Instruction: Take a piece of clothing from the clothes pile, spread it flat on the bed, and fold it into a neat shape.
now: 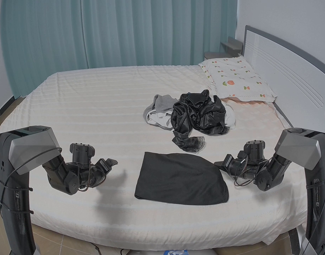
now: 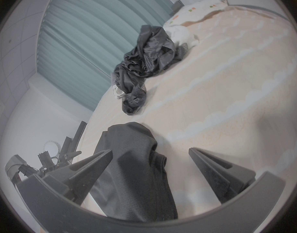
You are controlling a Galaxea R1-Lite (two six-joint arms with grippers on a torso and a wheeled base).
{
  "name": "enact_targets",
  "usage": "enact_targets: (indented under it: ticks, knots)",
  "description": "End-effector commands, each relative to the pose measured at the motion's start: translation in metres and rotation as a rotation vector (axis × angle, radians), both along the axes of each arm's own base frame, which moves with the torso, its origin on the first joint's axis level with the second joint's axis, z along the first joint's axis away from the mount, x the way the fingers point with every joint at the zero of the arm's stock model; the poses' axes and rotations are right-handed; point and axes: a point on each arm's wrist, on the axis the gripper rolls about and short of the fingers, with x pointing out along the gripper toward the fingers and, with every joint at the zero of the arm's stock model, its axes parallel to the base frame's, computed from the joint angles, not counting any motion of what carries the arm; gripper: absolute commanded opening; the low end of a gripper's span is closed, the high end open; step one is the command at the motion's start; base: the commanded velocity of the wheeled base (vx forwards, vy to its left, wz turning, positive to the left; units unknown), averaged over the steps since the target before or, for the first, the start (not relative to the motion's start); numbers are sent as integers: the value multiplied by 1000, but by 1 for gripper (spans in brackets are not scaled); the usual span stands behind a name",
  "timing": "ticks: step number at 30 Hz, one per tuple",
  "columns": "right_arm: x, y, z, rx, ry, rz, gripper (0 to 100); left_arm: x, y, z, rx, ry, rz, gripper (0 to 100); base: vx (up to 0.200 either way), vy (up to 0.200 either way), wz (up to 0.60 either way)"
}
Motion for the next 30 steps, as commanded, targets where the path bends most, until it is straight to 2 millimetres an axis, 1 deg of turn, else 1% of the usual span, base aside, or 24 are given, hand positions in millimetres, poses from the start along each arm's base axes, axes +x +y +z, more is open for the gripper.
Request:
enact_targets:
  ticks: [1, 5, 6, 7, 13, 15, 19, 24, 25, 26, 30]
  knots:
    - [0, -1, 8, 32, -2, -18, 0, 0, 0, 0, 0, 0, 1, 100, 0, 0, 0]
    - [-1, -7, 11, 40, 1, -34, 0, 0, 0, 0, 0, 0, 1, 100, 0, 0, 0]
    - [-6, -9, 7, 36, 23, -29, 0, 0, 0, 0, 0, -1, 1, 100, 0, 0, 0]
    - [-8, -10, 7, 38, 23, -25, 100, 0, 0, 0, 0, -1, 1, 100, 0, 0, 0]
    - [-9, -13, 6, 47, 8, -25, 100, 0, 0, -1, 0, 0, 1, 100, 0, 0, 0]
    - [-10, -11, 5, 47, 10, -20, 100, 0, 0, -1, 0, 0, 1, 100, 0, 0, 0]
    - [-8, -5, -2, 44, 20, -6, 100, 0, 0, -1, 0, 0, 1, 100, 0, 0, 0]
    - [-3, 0, -2, 47, 12, 2, 100, 0, 0, -1, 0, 0, 1, 100, 0, 0, 0]
    - [1, 2, -2, 49, 2, 5, 100, 0, 0, -1, 1, 0, 0, 100, 0, 0, 0]
    - [3, 2, -2, 52, -5, 4, 0, 0, 0, -1, 1, 0, 0, 100, 0, 0, 0]
    - [5, 1, 0, 57, -20, -2, 0, 0, 0, -1, 2, 0, 1, 100, 0, 0, 0]
